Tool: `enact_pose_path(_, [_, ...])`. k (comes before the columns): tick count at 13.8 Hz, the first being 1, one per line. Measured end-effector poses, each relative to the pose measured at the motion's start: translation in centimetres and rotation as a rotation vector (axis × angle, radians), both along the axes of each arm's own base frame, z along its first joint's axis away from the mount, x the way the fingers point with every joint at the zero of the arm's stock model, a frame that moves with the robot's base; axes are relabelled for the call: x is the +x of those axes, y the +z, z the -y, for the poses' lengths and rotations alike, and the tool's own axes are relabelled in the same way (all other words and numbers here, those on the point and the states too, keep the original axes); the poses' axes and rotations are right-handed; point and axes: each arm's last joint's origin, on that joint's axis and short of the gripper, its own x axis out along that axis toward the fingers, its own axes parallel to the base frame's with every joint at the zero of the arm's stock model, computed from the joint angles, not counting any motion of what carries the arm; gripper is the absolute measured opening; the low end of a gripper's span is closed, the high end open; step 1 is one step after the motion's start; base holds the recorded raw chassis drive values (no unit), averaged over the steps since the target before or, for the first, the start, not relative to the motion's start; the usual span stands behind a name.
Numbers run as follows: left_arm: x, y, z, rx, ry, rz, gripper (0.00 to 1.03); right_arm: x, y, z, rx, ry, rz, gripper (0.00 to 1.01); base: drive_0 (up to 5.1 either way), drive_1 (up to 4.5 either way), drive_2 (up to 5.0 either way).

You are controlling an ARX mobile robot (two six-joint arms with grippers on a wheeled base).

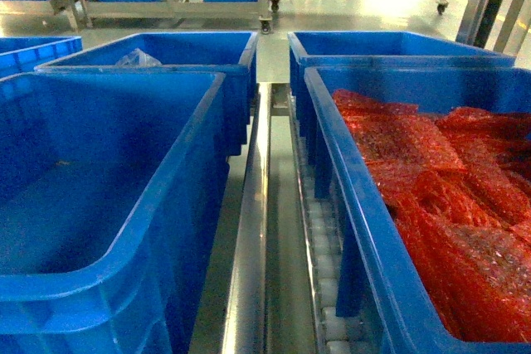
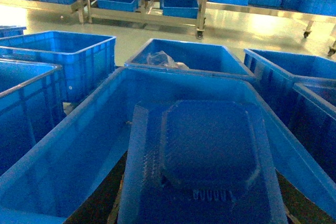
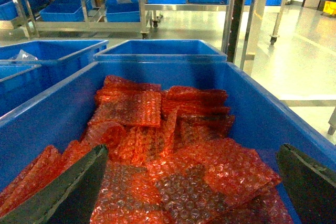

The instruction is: Pick blue part to blue bin on bottom shelf

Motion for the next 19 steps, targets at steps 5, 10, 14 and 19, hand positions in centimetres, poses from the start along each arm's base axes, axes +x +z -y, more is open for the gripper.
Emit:
enact_pose_path(5, [-0.01, 0.02, 0.0, 0.0, 0.0, 0.001, 0.43, 0.0, 0.0, 0.0, 0.0, 0.0, 0.0, 0.98, 0.0, 0.0, 0.0])
enact_pose_path(10, [0.0, 0.01, 0.0, 0.0, 0.0, 0.001, 0.43, 0.0, 0.0, 0.0, 0.0, 0.0, 0.0, 0.98, 0.0, 0.0, 0.0])
enact_pose_path(14, [-0.01, 0.02, 0.0, 0.0, 0.0, 0.001, 0.43, 0.0, 0.0, 0.0, 0.0, 0.0, 0.0, 0.98, 0.0, 0.0, 0.0])
enact_pose_path(19, [-0.01, 0.02, 0.0, -0.001, 0.0, 0.001, 0.43, 0.0, 0.0, 0.0, 0.0, 0.0, 0.0, 0.98, 0.0, 0.0, 0.0])
